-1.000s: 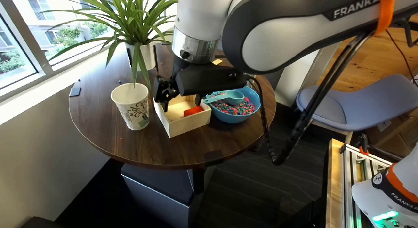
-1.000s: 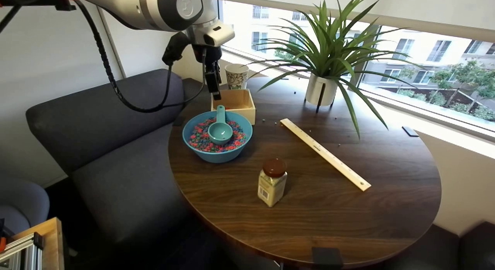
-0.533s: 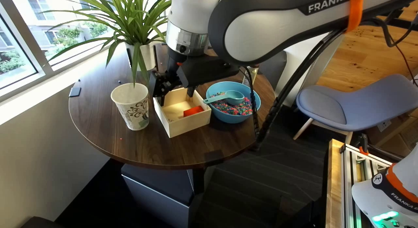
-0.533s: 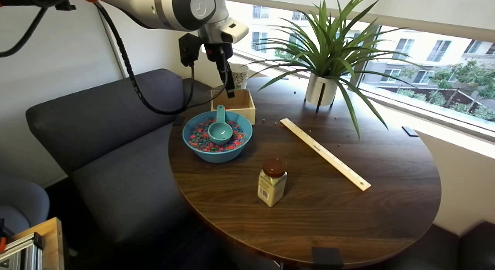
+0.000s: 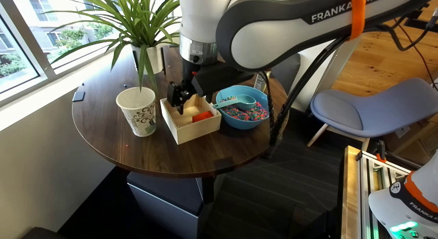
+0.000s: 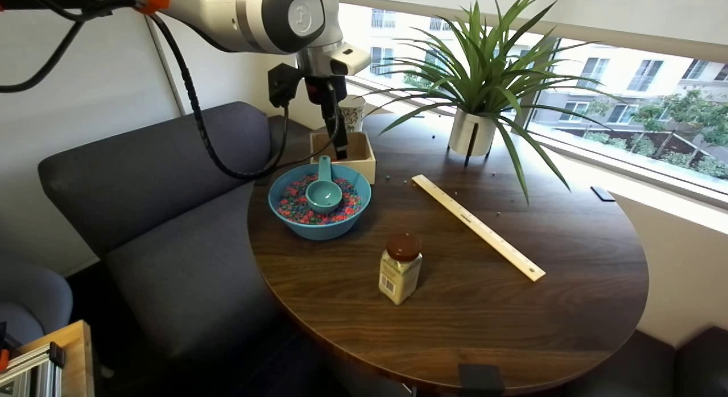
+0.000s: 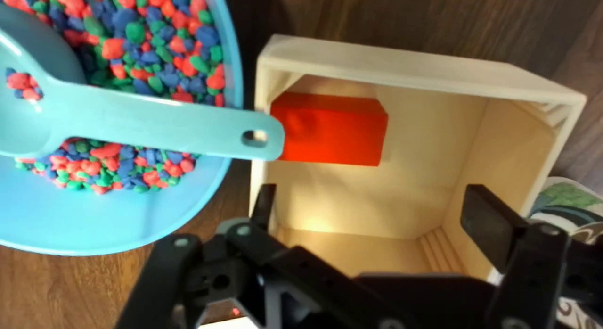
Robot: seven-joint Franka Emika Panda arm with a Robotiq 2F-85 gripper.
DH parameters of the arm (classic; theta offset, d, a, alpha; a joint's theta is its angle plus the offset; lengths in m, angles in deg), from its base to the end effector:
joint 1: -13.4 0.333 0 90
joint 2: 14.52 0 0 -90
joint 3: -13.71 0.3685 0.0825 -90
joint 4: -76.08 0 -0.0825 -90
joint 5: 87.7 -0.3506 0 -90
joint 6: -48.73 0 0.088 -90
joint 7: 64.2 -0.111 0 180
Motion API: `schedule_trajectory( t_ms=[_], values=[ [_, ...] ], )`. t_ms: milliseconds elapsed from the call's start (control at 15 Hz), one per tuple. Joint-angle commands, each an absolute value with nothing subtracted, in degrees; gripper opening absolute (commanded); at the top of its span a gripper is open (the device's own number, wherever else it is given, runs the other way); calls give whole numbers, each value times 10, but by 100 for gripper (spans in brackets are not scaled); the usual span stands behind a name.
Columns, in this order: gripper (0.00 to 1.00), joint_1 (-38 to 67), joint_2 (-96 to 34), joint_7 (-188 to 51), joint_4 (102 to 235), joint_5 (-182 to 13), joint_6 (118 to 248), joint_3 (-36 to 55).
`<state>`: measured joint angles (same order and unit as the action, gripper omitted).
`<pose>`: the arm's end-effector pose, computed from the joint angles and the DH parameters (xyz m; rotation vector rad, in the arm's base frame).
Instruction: Put the orange block on the table
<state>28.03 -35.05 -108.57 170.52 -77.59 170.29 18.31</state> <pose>0.6279 0.2022 0.4769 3.0335 -0.5548 0.2571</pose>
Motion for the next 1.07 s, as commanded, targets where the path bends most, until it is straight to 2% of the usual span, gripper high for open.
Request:
schedule_trajectory(
  t_ms=[0,1000],
  values=[
    [100,302,-352,-1129,1706,-766,1686,178],
    [100,314,-369,-1161,1716,-792,1665,186]
  ],
)
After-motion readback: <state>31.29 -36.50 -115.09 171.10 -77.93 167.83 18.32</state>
